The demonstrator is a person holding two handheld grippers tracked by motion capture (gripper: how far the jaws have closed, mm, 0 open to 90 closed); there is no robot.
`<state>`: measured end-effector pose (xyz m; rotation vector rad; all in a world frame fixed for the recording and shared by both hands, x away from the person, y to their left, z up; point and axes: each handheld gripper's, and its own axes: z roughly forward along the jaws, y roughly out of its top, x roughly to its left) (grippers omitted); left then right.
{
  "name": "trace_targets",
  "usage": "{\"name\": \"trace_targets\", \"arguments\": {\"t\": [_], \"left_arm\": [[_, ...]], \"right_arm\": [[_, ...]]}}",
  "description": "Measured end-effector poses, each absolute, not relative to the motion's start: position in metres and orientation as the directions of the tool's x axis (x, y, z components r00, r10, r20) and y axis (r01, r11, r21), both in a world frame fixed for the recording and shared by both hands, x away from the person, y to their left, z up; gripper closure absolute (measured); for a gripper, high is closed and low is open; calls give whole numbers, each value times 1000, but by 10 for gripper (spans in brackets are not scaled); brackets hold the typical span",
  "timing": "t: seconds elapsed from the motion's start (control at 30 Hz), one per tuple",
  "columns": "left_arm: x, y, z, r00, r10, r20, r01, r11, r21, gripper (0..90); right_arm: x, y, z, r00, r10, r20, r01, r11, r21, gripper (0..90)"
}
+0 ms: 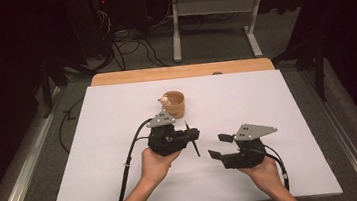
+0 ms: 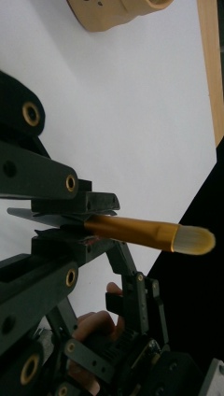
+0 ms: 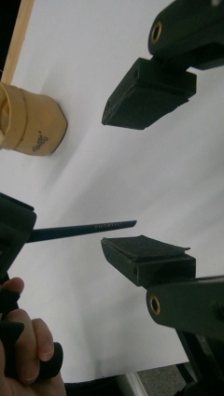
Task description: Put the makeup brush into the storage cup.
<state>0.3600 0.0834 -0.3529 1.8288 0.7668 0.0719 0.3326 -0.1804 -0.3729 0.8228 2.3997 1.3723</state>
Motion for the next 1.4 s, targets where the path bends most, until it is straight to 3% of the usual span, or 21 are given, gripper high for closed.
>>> {"name": "trace_targets", "arguments": {"t": [0.37,1.4], "left_arm": [[359,87,-351,788,539,-297,461,-198,865,825],[360,103,-340,780,547,-304,463,-177,869,825]], "right_arm": [[329,-213,-374,-772,632,73,348,323,880,363],[323,-260,-389,-708,704,49,346,286,893,360]]}}
